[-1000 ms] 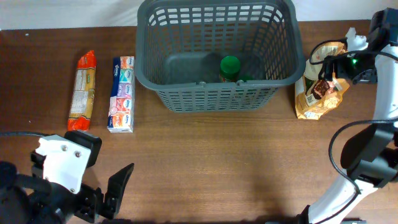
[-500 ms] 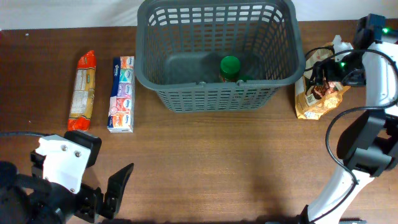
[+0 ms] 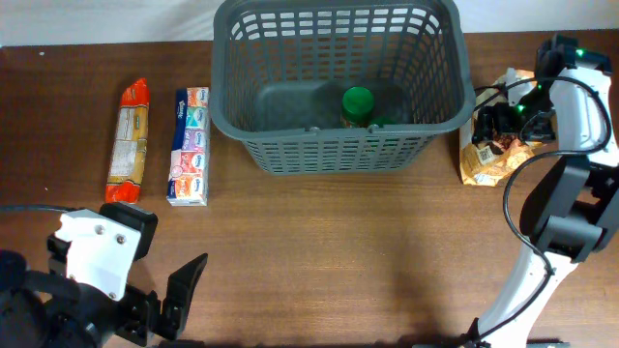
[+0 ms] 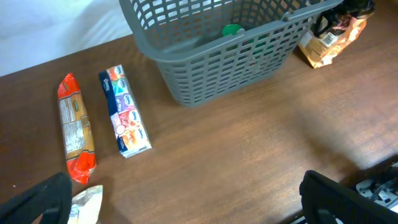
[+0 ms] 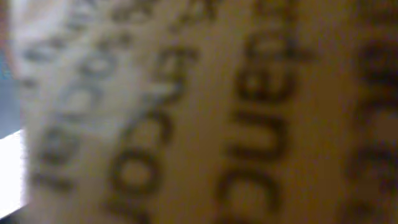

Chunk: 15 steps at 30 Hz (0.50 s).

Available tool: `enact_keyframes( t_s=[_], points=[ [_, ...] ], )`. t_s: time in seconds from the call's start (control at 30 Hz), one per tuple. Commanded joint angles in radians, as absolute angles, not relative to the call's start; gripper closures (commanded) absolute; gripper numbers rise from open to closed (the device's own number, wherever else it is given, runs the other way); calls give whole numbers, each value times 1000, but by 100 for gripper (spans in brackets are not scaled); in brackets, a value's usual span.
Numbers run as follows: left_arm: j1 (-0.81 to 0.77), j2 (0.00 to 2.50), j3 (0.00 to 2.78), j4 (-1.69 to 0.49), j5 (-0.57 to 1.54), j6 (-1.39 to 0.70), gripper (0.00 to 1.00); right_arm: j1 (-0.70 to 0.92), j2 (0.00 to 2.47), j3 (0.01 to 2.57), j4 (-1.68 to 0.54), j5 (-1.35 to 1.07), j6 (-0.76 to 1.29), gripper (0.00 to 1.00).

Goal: Pack container
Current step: 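Lower the right gripper onto the orange Nescafe bag and grasp it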

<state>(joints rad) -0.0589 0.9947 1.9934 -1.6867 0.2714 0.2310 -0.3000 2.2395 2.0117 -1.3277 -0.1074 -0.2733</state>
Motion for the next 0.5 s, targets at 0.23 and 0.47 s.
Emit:
enact_keyframes(
  t_s=[0.23, 0.47],
  points=[
    [-63, 999, 1996, -1687, 262, 218, 1, -295, 2265, 2001, -1346, -120, -227, 96],
    [-63, 999, 1996, -1687, 262, 218, 1, -296, 2258, 2008, -1359, -133, -163, 96]
  ],
)
